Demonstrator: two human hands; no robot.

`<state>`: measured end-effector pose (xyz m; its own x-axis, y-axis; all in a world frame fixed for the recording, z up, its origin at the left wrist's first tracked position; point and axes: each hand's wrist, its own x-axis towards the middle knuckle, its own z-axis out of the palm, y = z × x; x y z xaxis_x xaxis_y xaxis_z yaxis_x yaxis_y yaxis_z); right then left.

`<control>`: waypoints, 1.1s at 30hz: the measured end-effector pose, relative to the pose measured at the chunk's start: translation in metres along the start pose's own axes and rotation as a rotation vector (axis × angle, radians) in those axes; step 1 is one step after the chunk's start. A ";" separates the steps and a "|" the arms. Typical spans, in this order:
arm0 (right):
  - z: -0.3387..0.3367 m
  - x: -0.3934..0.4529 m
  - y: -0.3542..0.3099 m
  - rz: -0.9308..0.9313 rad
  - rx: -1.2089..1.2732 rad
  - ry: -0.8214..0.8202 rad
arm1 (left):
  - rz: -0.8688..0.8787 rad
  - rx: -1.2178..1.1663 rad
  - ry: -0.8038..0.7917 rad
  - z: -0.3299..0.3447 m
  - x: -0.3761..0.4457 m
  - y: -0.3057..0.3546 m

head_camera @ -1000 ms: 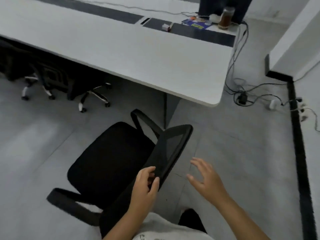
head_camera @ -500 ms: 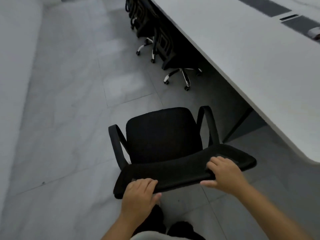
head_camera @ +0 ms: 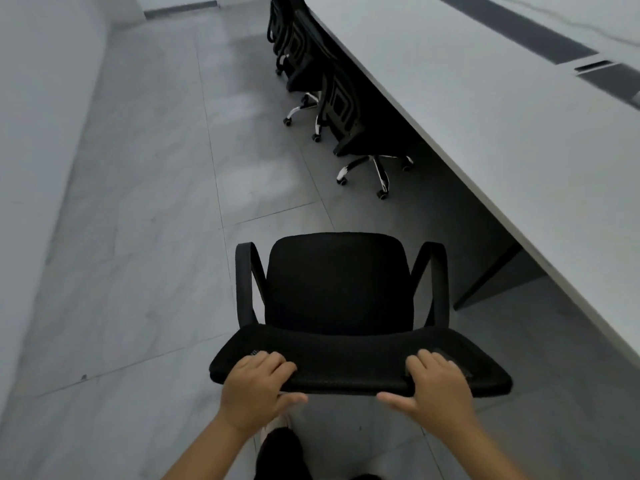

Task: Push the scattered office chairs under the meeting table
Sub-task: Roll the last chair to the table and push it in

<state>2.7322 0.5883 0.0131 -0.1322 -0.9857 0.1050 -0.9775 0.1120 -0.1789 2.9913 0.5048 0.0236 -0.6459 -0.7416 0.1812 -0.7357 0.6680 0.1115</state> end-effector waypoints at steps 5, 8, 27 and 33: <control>0.009 0.032 -0.029 0.149 -0.026 -0.013 | 0.084 -0.030 -0.002 0.004 0.038 -0.050; 0.014 0.056 -0.047 0.237 -0.045 0.001 | 0.166 -0.064 -0.024 0.009 0.068 -0.085; 0.042 0.234 -0.076 0.539 -0.160 0.125 | 0.540 -0.135 -0.108 0.043 0.326 -0.206; 0.037 0.287 -0.049 0.569 -0.129 0.113 | 0.622 -0.055 -0.138 0.050 0.405 -0.204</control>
<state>2.7487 0.2955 0.0155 -0.6513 -0.7473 0.1320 -0.7588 0.6406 -0.1177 2.8696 0.0647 0.0250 -0.9720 -0.2124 0.1007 -0.2052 0.9757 0.0765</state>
